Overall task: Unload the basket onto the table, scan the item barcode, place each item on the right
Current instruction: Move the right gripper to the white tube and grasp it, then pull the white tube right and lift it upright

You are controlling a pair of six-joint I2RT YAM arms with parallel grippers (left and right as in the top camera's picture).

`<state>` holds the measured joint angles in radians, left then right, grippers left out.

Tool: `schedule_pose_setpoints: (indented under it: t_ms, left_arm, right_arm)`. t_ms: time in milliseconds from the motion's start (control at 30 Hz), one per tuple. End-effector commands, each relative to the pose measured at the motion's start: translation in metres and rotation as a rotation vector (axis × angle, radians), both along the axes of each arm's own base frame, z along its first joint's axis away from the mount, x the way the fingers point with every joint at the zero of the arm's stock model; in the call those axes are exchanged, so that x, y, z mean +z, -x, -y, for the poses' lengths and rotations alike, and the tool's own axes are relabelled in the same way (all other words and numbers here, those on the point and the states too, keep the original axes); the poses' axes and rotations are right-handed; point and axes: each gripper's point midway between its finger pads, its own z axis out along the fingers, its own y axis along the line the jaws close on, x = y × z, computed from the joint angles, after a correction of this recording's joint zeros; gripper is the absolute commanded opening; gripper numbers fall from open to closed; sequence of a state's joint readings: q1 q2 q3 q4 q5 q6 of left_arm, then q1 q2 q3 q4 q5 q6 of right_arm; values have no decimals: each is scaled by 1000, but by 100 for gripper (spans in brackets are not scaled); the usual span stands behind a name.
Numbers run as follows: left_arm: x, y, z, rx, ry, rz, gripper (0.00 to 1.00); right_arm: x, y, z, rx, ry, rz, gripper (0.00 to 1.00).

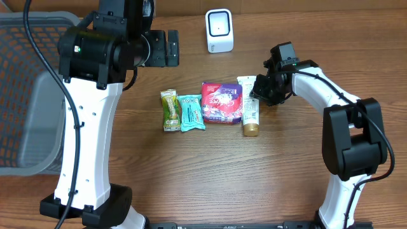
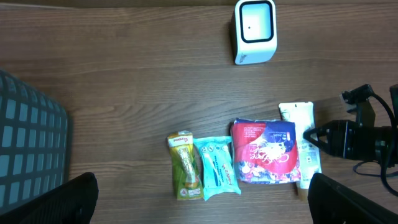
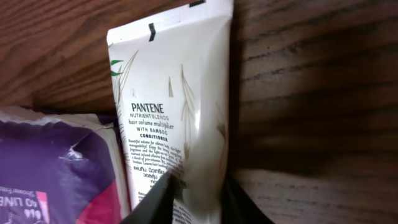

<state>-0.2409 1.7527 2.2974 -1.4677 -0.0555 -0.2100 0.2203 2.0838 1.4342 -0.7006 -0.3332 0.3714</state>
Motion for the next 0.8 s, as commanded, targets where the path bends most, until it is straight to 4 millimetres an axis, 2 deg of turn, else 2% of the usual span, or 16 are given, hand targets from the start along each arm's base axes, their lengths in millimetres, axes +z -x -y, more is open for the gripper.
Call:
schedule_pose_setpoints:
  t_ms: [0, 67, 167, 300, 400, 433, 467, 500, 533, 600, 767]
  left_arm:
    - [4, -1, 1, -7, -1, 13, 99]
    - [4, -1, 1, -7, -1, 13, 100]
    - [4, -1, 1, -7, -1, 13, 100]
    - [4, -1, 1, -7, -1, 13, 100]
    - [4, -1, 1, -7, -1, 13, 99]
    - [4, -1, 1, -8, -1, 13, 100]
    - [4, -1, 1, -8, -1, 13, 100]
    - [4, -1, 1, -7, -1, 13, 100]
    - [4, -1, 1, -7, -1, 13, 100]
    - [4, -1, 1, -7, -1, 13, 100]
    - [4, -1, 1, -7, -1, 13, 99]
  right_arm:
    - [-16, 10, 12, -17, 54, -46, 13]
    - [-13, 11, 23, -40, 58, -65, 4]
    - [2, 15, 43, -116, 62, -94, 4]
    - [29, 31, 88, -372, 113, -183, 4]
    - [37, 41, 102, -428, 115, -223, 4]
    - [38, 46, 107, -436, 120, -242, 6]
    - [38, 50, 110, -443, 124, -262, 18]
    - [37, 55, 113, -431, 130, -275, 41]
    - [37, 59, 114, -398, 137, -283, 47]
    - [41, 64, 116, -352, 145, -281, 50]
    - [82, 69, 124, -320, 145, -209, 52]
